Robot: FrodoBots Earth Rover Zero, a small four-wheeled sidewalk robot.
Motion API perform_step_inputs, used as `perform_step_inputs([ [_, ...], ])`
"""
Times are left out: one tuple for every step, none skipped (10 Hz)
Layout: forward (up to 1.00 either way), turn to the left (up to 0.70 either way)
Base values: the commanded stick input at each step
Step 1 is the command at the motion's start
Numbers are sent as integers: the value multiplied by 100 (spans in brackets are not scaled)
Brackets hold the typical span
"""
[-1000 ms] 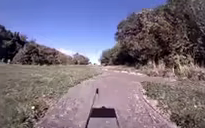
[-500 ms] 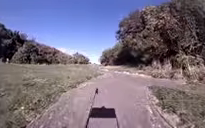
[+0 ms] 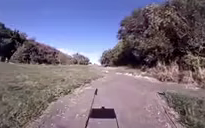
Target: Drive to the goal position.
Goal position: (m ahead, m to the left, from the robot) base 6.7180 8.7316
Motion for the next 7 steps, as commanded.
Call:
perform_step_inputs([
  [100, -35],
  [100, -34],
  [100, -32],
  [100, -25],
  [100, 1],
  [100, 1],
  [100, 1],
])
